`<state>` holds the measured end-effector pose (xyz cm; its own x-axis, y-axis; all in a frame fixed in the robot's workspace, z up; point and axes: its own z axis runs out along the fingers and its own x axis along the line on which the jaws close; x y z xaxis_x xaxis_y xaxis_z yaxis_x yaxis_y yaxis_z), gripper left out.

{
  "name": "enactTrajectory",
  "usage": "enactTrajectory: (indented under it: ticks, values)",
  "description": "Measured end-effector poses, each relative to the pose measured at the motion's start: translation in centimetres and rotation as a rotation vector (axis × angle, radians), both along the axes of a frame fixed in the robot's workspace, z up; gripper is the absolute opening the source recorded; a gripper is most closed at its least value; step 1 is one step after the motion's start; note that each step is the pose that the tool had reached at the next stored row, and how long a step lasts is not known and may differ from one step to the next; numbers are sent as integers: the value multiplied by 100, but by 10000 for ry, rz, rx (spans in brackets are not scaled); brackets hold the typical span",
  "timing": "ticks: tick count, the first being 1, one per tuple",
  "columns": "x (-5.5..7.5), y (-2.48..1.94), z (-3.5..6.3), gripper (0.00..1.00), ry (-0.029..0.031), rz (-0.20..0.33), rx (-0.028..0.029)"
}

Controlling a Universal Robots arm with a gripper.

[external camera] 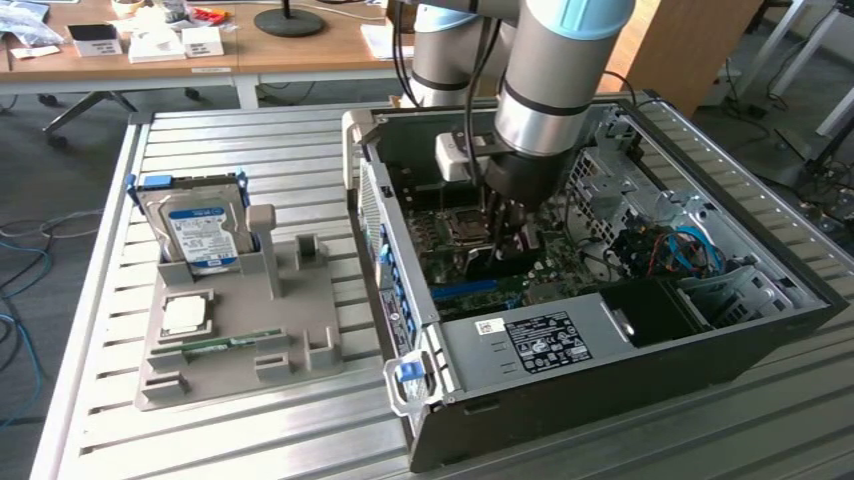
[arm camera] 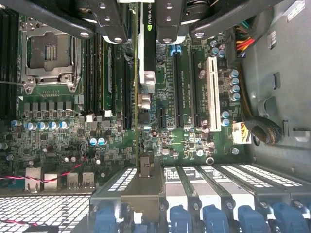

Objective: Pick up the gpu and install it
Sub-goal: 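Insert the gpu into the slot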

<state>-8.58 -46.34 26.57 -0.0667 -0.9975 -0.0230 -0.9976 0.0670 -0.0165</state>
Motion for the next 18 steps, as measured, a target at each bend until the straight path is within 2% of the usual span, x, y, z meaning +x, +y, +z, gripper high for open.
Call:
enactTrajectory:
  ticks: [18]
  values:
    - [-35,-10,0,27,-1,-2,0]
